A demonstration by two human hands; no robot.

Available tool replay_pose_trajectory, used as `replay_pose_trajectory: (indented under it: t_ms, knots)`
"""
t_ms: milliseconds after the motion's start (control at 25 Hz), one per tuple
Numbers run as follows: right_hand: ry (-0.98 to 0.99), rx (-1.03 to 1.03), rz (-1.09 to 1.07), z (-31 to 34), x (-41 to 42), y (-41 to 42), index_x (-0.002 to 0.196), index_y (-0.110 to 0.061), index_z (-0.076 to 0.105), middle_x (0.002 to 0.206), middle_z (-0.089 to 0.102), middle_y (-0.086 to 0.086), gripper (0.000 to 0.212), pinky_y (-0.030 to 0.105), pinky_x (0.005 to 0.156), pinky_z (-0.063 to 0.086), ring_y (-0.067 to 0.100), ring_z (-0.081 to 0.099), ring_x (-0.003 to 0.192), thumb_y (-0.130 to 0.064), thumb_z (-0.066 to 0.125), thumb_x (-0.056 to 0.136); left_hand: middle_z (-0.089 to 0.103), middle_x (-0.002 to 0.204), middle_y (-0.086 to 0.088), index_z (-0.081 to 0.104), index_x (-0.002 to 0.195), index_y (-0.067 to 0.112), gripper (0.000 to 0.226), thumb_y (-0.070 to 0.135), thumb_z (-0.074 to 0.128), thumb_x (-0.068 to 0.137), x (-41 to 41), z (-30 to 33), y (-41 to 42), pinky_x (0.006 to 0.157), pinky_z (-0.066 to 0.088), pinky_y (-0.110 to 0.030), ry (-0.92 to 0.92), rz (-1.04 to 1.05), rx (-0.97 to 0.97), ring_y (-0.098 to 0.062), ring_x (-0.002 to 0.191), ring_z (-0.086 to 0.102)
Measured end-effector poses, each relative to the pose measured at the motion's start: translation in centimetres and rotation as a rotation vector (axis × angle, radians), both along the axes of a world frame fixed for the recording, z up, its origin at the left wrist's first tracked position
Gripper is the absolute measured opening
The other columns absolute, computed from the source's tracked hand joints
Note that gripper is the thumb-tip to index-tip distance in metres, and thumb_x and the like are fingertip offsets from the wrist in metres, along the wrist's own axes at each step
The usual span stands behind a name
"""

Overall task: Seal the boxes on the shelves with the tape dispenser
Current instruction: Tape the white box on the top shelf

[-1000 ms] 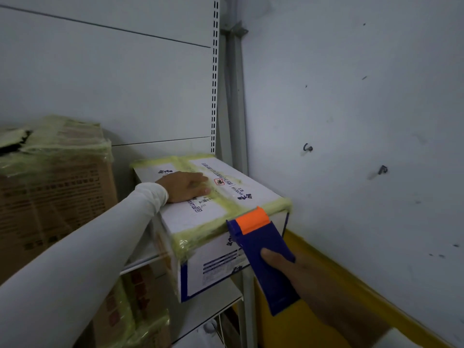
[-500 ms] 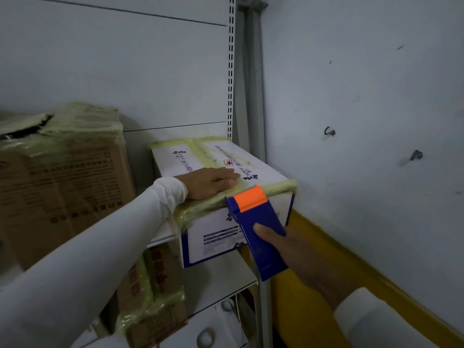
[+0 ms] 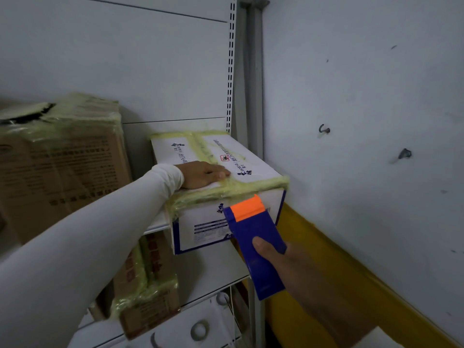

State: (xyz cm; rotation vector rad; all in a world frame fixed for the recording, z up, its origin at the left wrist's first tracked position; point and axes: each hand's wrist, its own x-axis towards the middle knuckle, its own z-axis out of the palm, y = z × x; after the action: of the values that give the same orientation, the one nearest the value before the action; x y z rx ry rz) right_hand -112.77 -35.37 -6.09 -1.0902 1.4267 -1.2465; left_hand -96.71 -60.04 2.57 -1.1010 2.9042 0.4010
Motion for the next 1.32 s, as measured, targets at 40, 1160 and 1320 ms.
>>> replay_pose_trajectory:
  t_ms: [40,1160,1320]
  knots:
    - [-0.004,0.019,0.002,-0.2,0.1,-0.4,0.099,-0.017,0.069,0.079,0.077,-0.006,0.048,0.013,0.051,0.050,0.009,0.073,0.066,-0.057,0.065,0.073,0.028,0.154,0.007,0.036,0.144,0.033,0.045,0.044,0.027,0.101,0.0,0.2,0.3,0.116,0.011,-0.032,0.013,0.010,-0.012,-0.017,0.141,0.026]
    - [0.531,0.269,0.002,4.8,-0.2,-3.6,0.088,-0.018,0.057,0.086,0.066,0.001,0.030,0.024,0.056,0.048,0.016,0.064,0.074,-0.046,0.069,0.086,0.036,0.151,0.000,0.035,0.145,0.027,0.046,0.038,0.037,0.100,1.0,-0.8,6.4,0.112,0.020,-0.030,0.066,-0.075,-0.143,-0.022,0.138,0.033]
    - [1.095,0.460,0.084,5.3,-0.9,-3.8,0.101,-0.011,0.059,0.101,0.065,0.004,0.037,0.029,0.072,0.050,0.022,0.064,0.095,-0.046,0.061,0.090,0.039,0.149,-0.002,0.036,0.144,0.029,0.045,0.039,0.037,0.100,1.4,-0.2,6.3,0.111,0.022,-0.032,0.088,-0.057,-0.152,-0.025,0.136,0.036]
